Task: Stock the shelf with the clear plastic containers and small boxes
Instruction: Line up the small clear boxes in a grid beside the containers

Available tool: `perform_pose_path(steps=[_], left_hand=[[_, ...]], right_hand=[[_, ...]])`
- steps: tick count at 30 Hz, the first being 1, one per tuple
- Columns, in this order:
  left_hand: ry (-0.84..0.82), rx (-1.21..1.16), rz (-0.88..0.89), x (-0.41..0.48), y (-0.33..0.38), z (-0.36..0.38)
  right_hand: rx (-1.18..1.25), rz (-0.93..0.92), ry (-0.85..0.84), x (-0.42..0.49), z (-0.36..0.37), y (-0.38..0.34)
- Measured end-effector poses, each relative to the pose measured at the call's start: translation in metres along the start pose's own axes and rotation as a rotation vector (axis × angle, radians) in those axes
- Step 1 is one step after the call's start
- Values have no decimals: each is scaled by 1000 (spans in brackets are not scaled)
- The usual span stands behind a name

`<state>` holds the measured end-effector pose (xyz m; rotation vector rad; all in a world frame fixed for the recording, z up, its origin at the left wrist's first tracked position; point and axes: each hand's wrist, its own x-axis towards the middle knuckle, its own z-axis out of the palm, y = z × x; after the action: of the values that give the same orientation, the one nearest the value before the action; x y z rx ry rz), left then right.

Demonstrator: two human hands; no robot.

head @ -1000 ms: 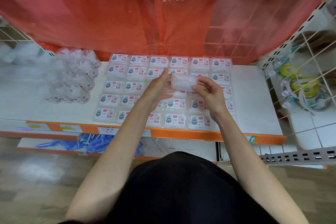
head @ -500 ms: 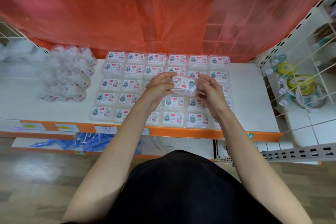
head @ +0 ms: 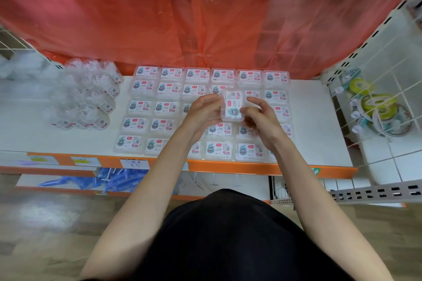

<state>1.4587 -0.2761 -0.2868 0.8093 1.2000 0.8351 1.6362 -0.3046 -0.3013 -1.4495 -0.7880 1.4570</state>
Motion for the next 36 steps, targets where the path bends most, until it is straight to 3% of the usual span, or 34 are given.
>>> perform_pose_path(steps=[6,10,14,22,26,29,36], left_hand=[[-33,100,54,2,-4,8],[-54,240,87,2,3,7],[-112,326,56,5,6,6],[-56,347,87,6,3,15],[132,646,384,3,-16,14],[160,980,569,-4,-33,15],[109,1231,563,-19,-64,38]], right_hand=[[-99,-35,-56,-2,-3,7],[-436,-274,-86,-1,-13,7],[-603,-449,-119,3,-17,5],[-632,-495,-43,4,-18,3],[-604,-471,62,6,-23,8],[-650,-471,143,12,-31,12],[-702,-431,223,24,-47,16]])
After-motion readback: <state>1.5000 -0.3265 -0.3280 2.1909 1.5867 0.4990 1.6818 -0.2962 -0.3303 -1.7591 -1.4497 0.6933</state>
